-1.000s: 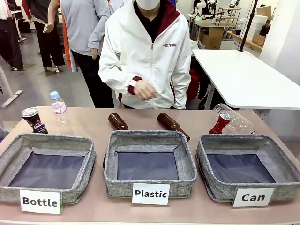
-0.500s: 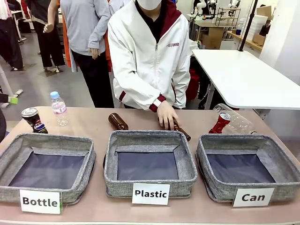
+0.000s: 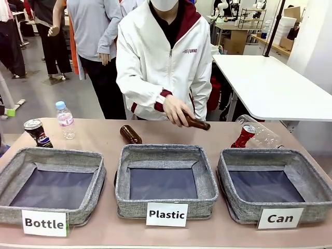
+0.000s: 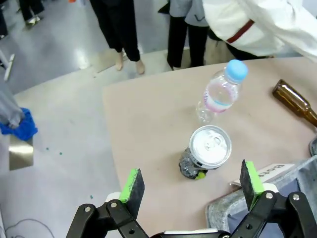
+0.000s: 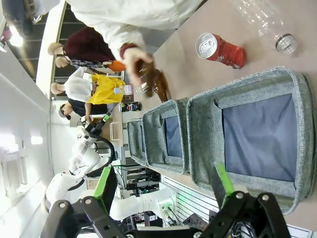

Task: Sort the can waste into the basket.
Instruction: Pick up the can waste from the table and place it in the right Fabric basket.

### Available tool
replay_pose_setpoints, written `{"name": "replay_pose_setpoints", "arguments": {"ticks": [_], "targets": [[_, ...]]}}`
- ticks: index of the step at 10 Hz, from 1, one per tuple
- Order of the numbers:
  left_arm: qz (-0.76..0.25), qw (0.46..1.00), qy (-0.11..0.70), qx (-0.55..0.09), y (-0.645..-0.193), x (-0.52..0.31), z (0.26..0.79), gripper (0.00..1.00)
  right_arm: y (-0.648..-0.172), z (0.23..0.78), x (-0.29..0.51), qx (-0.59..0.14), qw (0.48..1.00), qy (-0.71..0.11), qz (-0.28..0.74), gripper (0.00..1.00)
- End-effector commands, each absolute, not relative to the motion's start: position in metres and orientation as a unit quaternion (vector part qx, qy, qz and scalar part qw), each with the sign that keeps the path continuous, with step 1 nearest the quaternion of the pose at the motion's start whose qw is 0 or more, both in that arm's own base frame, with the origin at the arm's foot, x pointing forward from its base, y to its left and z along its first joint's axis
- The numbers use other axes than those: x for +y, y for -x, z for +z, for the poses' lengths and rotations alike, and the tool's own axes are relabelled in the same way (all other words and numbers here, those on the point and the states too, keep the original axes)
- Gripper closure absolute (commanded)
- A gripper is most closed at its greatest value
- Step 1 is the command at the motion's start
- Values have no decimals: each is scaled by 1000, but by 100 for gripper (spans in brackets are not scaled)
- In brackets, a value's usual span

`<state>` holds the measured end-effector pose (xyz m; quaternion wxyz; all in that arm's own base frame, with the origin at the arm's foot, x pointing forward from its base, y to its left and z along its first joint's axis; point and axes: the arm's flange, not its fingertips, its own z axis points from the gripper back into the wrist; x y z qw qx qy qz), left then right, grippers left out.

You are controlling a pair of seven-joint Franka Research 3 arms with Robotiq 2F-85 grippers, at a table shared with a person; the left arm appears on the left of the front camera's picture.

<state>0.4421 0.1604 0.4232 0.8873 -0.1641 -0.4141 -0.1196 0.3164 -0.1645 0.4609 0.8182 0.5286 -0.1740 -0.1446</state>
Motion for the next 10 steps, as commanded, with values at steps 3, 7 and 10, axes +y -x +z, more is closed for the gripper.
{"name": "replay_pose_setpoints", "arguments": {"ticks": [3, 7, 10], "targets": [[-293, 804, 350, -382, -490, 193, 406, 0, -319, 462, -165, -185, 812, -536, -136, 0], [-291, 754, 393, -438, -480, 236, 381, 0, -319, 462, -165, -185, 812, -536, -136, 0], [-288, 744, 419, -434, -437, 336, 400, 0, -319, 462, -165, -185, 812, -536, -136, 0]]}}
